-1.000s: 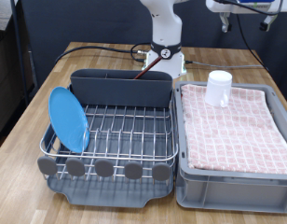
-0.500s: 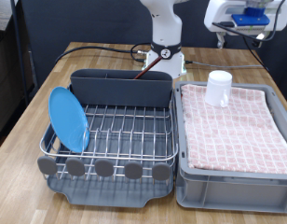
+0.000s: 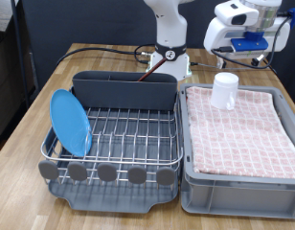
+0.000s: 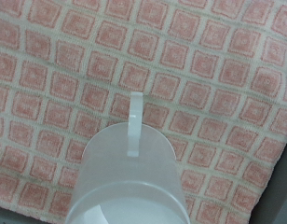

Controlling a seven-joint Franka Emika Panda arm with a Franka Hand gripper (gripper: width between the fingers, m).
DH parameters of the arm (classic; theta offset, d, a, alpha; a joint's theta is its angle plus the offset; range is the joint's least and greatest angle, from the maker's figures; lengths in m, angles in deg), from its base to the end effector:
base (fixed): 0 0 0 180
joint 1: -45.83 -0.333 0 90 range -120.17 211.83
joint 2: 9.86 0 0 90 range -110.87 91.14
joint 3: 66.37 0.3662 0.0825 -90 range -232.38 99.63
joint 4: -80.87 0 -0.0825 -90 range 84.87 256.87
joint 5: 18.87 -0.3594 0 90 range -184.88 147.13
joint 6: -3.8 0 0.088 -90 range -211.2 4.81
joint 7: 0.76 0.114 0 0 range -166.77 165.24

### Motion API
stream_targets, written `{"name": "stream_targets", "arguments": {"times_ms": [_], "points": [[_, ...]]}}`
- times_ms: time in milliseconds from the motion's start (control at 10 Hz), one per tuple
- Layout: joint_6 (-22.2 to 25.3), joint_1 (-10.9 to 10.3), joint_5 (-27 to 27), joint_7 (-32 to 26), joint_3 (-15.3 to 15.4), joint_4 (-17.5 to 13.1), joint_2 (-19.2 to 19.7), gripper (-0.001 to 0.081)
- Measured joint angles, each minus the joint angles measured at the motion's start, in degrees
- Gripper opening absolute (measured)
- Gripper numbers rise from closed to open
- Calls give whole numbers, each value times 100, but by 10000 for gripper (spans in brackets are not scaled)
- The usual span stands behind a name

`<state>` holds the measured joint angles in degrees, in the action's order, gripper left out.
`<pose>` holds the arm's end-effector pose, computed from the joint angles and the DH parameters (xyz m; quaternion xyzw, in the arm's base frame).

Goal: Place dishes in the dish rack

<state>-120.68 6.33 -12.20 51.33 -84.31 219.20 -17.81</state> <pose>0.4071 0.1530 0.4117 0.9723 -0.2259 -0.0282 0.0522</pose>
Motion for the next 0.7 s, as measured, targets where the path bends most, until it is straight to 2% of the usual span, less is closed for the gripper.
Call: {"name": "stream_targets", "arguments": {"times_ms": [700], "points": [[-502,1,-453,-155,-22,123,592,802]]}}
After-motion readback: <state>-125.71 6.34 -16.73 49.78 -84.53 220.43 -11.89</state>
